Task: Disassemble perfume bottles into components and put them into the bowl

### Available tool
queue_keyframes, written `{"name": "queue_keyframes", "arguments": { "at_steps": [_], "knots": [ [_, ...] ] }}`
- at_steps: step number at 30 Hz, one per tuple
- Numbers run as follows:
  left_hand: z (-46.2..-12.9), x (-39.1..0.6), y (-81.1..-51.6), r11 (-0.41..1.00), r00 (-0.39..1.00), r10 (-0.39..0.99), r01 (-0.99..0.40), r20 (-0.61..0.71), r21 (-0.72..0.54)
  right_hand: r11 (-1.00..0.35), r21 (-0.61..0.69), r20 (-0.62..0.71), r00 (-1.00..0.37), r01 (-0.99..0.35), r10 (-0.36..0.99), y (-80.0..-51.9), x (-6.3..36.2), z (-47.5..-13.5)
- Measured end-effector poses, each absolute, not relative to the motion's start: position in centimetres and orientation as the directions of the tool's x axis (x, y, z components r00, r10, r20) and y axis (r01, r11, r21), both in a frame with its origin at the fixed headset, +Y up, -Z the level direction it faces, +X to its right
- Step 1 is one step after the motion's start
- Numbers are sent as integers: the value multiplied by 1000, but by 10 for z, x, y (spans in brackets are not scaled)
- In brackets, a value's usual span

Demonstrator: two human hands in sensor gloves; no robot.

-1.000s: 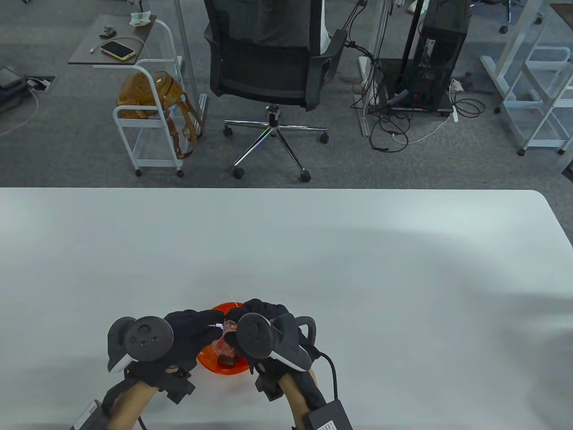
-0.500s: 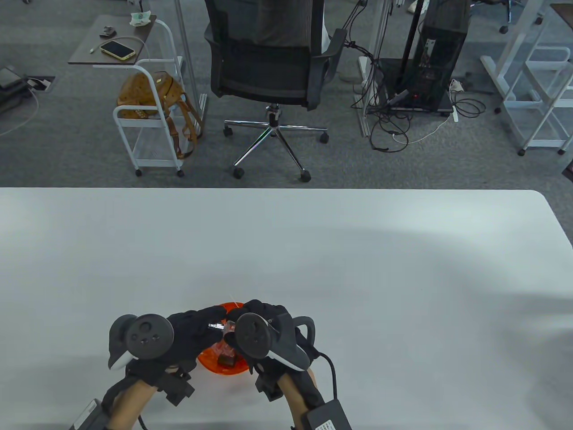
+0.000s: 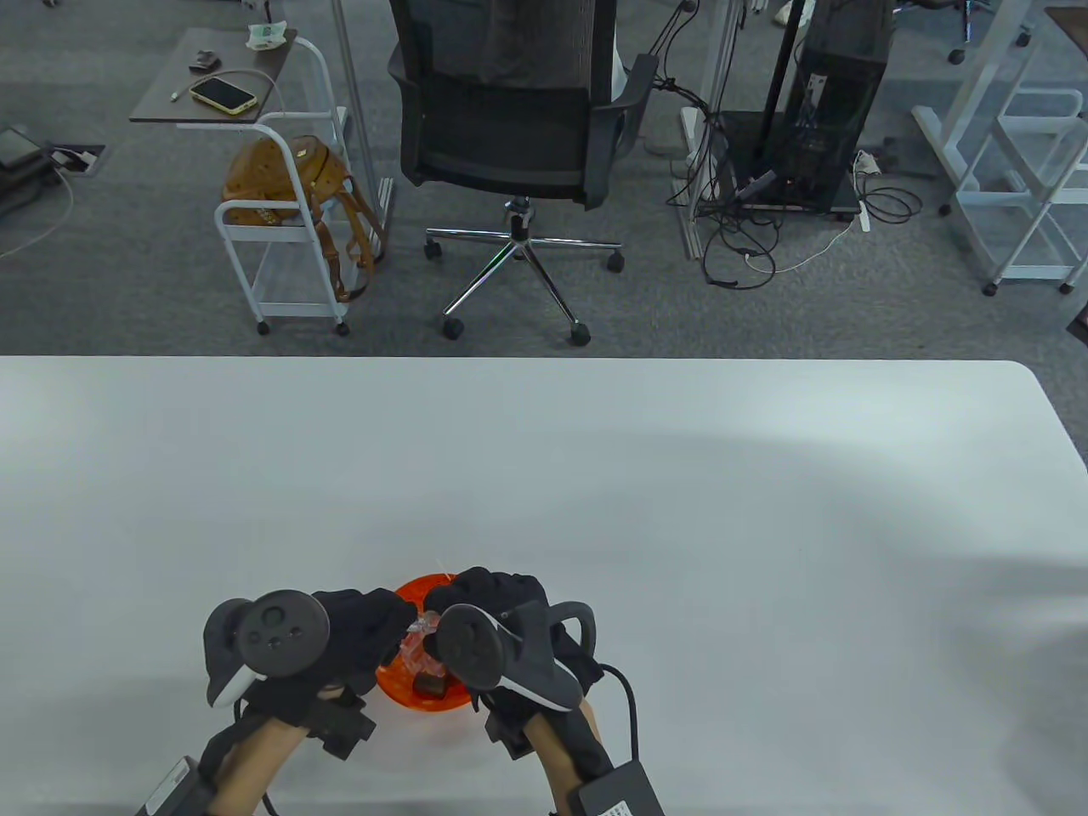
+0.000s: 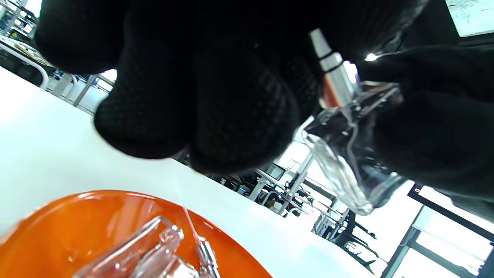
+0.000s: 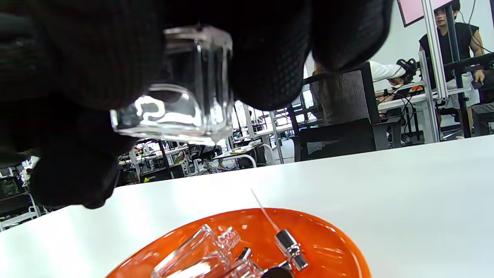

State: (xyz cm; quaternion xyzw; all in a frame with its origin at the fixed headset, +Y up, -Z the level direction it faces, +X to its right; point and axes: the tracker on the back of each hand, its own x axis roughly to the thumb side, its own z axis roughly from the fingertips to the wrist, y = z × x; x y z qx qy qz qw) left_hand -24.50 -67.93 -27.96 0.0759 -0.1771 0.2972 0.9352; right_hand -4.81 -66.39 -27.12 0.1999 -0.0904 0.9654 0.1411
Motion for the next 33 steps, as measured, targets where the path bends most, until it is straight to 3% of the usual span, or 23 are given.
{"name": "queue_keyframes", "arguments": {
  "at_steps": [2, 5, 7, 11, 15, 19, 22, 29, 33],
  "knots": [
    [-278, -246, -679, 797, 748, 547, -603, 376, 39, -943, -126, 410, -882, -307, 232, -663, -49, -271],
    [-279, -247, -676, 719, 633, 647, -692, 425, -63, -938, -116, 392, -883, -326, 258, -664, -45, -273],
    [-281, -249, -678, 725, 620, 653, -677, 434, -124, -926, -100, 388, -871, -365, 302, -663, -41, -274],
    [-280, -247, -677, 760, 657, 614, -642, 438, -102, -929, -87, 392, -869, -360, 300, -665, -42, -275],
    [-279, -246, -681, 790, 723, 559, -613, 406, 4, -934, -88, 398, -872, -347, 286, -665, -45, -274],
    [-279, -245, -679, 762, 651, 619, -633, 439, -135, -940, -97, 391, -881, -326, 266, -666, -44, -275],
    [-279, -248, -676, 766, 670, 605, -638, 430, -84, -925, -82, 391, -865, -372, 313, -665, -43, -275],
    [-288, -258, -678, 760, 721, 625, -649, 299, -24, -956, -203, 357, -925, -214, 132, -661, -40, -274],
    [-313, -246, -679, 856, 829, 516, -494, 214, -151, -974, -213, 264, -964, -84, 25, -668, -26, -284]
  ]
}}
